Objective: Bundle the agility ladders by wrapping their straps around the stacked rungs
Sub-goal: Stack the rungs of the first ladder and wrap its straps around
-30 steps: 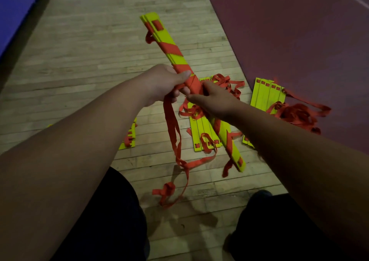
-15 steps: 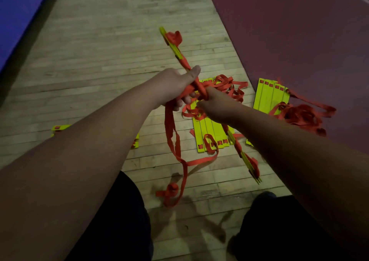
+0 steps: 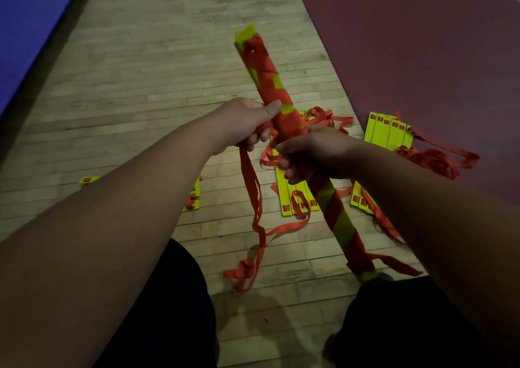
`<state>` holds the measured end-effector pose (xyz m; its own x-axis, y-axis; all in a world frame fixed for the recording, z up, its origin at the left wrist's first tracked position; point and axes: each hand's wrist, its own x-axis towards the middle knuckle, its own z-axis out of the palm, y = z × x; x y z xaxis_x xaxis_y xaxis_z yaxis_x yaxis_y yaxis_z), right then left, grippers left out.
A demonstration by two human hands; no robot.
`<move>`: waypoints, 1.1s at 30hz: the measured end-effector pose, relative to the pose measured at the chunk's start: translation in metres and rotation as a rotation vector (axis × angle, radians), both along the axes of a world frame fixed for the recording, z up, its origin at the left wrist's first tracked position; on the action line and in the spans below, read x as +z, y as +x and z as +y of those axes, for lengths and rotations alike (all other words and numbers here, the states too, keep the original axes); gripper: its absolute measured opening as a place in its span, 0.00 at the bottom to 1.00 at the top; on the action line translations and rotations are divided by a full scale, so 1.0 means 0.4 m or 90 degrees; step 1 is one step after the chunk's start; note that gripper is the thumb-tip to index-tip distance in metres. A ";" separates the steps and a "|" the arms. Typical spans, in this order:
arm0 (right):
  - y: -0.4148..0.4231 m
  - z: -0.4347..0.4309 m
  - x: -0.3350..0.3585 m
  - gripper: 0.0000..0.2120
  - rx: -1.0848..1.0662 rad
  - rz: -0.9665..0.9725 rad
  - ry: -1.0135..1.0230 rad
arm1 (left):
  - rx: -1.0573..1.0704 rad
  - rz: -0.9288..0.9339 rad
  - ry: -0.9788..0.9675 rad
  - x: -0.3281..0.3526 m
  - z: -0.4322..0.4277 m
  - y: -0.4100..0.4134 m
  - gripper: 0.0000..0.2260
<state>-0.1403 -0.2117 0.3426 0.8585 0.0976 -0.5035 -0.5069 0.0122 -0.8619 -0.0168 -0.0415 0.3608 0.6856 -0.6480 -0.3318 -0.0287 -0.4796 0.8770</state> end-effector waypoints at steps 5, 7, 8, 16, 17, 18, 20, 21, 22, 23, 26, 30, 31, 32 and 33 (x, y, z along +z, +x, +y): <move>0.008 0.029 -0.024 0.03 -0.018 -0.057 -0.279 | 0.029 -0.056 0.106 -0.008 -0.008 0.010 0.22; 0.009 0.033 -0.026 0.06 0.004 -0.037 -0.296 | 0.042 -0.006 0.084 0.006 -0.017 0.001 0.18; 0.009 0.037 -0.024 0.09 0.013 -0.018 -0.291 | 0.042 0.020 0.073 0.012 -0.019 -0.001 0.18; 0.015 0.030 -0.035 0.17 0.014 -0.071 -0.305 | 0.095 0.019 0.036 -0.016 -0.002 0.018 0.17; 0.015 0.024 -0.036 0.17 -0.003 -0.068 -0.302 | 0.095 0.036 0.020 -0.016 0.002 0.023 0.16; 0.015 0.019 -0.034 0.17 -0.021 -0.065 -0.281 | 0.091 0.054 0.000 -0.013 0.007 0.026 0.15; 0.012 0.008 -0.023 0.17 -0.033 -0.048 -0.199 | 0.080 0.092 -0.044 -0.008 0.014 0.027 0.15; 0.010 0.006 -0.014 0.17 -0.020 -0.040 -0.163 | 0.072 0.109 -0.061 -0.007 0.015 0.026 0.15; 0.008 0.003 -0.007 0.17 0.005 -0.033 -0.138 | 0.063 0.122 -0.076 -0.007 0.016 0.024 0.15; 0.006 0.001 -0.003 0.18 0.027 -0.029 -0.112 | 0.055 0.131 -0.089 -0.007 0.015 0.022 0.15; 0.003 0.006 -0.002 0.17 0.020 -0.007 -0.017 | 0.053 0.113 -0.091 -0.004 0.009 0.018 0.16; 0.007 0.027 -0.017 0.10 -0.024 -0.036 -0.191 | 0.085 0.008 0.000 -0.020 -0.003 0.020 0.23; 0.009 0.032 -0.023 0.12 -0.018 -0.038 -0.233 | 0.088 0.008 0.012 -0.025 -0.005 0.020 0.25; 0.010 0.035 -0.026 0.15 -0.013 -0.030 -0.250 | 0.089 0.020 0.016 -0.026 -0.005 0.020 0.25; 0.013 0.037 -0.030 0.20 -0.015 -0.017 -0.250 | 0.090 0.037 0.014 -0.026 -0.005 0.020 0.25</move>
<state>-0.1350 -0.1970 0.3306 0.8713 -0.1179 -0.4763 -0.4880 -0.3097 -0.8161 -0.0088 -0.0436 0.3503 0.7491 -0.5380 -0.3866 0.0912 -0.4942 0.8645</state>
